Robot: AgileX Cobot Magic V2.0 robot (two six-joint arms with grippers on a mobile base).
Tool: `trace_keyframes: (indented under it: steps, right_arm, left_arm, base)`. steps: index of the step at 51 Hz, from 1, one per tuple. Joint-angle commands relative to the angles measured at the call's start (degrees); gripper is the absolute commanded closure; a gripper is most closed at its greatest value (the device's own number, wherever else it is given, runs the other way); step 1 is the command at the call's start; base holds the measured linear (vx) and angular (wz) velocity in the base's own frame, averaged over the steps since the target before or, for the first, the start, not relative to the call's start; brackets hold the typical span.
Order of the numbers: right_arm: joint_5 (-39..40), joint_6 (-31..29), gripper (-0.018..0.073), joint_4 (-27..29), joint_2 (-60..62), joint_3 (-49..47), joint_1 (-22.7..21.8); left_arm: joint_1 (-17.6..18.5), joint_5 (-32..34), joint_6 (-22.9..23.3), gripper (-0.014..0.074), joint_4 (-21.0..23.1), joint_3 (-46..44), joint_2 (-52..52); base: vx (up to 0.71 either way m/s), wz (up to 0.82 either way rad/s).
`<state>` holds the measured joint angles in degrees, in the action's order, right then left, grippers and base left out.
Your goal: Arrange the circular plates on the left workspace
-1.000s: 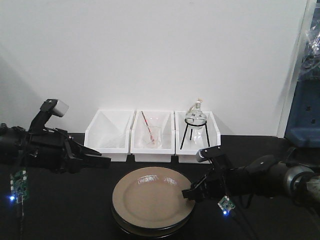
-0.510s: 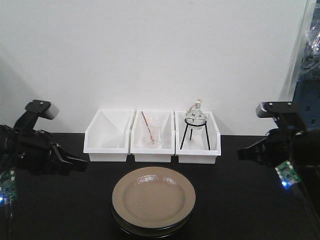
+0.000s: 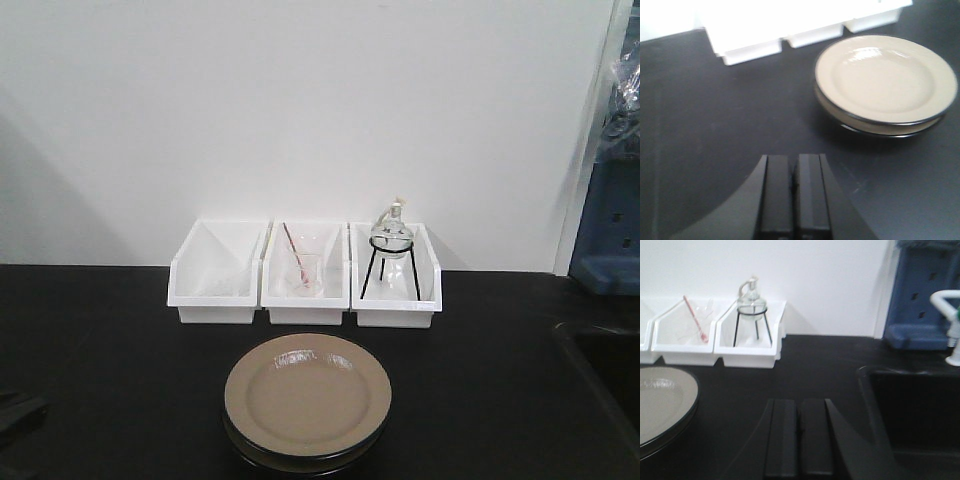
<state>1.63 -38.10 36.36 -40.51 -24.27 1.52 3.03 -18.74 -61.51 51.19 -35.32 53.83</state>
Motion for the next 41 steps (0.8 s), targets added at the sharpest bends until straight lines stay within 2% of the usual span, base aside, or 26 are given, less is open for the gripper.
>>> trace_keyframes:
  steps: [1,7,16,41]
  right_arm:
    - [7.97,-0.09,0.0564,0.05,4.74,2.29,-0.25]
    - [12.43,-0.09,0.0564,0.05,5.77,4.5,-0.25]
    - [14.08,0.17,0.0564,0.05,5.55,4.5,-0.25]
    - [14.09,0.12,0.0564,0.05,5.55,4.5,-0.25]
  left_arm:
    - [0.26,8.68,-4.47,0.0597,7.56,3.84,-4.97]
    - [0.26,13.18,-9.26,0.0597,13.66,6.45,-6.88]
    - [0.26,12.97,-9.27,0.0596,18.34,6.7,-6.82]
    - [0.26,12.29,-9.27,0.0596,18.46,6.75,-6.82]
  base:
    - [0.0,0.0]
    - [0.0,0.0]
    - [0.0,0.0]
    - [0.0,0.0]
